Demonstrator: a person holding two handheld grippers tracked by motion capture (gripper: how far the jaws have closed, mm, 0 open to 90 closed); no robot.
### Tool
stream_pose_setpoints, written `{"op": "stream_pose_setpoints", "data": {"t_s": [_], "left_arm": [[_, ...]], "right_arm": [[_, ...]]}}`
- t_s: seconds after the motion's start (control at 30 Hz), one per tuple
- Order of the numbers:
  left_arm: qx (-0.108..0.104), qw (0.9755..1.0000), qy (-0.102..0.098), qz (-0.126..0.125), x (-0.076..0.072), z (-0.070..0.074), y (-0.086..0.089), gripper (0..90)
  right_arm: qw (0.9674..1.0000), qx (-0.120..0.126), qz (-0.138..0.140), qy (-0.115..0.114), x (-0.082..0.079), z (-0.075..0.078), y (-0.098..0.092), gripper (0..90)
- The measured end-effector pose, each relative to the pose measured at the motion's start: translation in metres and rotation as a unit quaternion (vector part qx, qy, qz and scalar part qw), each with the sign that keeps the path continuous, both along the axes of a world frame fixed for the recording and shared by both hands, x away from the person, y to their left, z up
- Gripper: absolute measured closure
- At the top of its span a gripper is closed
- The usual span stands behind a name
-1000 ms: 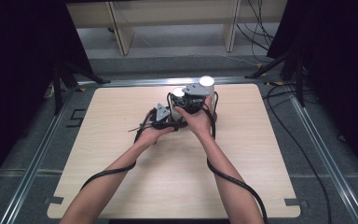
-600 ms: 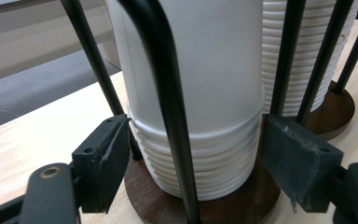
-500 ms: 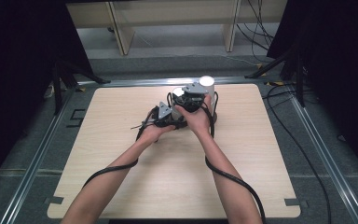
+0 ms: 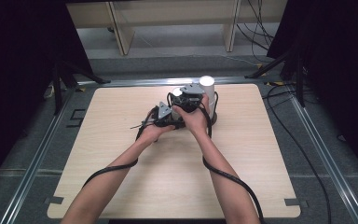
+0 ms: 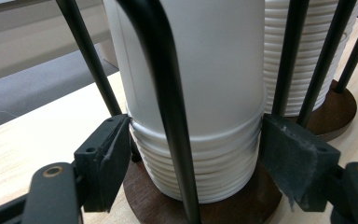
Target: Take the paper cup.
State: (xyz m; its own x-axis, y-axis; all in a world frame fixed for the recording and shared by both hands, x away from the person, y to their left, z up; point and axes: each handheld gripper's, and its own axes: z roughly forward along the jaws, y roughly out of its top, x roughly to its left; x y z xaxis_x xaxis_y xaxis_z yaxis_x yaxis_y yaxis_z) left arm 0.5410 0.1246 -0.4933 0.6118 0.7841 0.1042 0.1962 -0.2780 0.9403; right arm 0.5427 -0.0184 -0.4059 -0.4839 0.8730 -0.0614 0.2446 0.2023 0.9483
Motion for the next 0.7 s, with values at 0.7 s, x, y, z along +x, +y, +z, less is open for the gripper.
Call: {"op": "stream_pose_setpoints", "data": {"t_s": [0.7], "left_arm": [[0.012,0.9999,-0.006,-0.003,-0.0009,0.0001,0.0005,25.7]], "right_arm": [[0.9998,0.014,-0.015,-0.001,-0.0014,-0.0015,0.0021,36.3]]}}
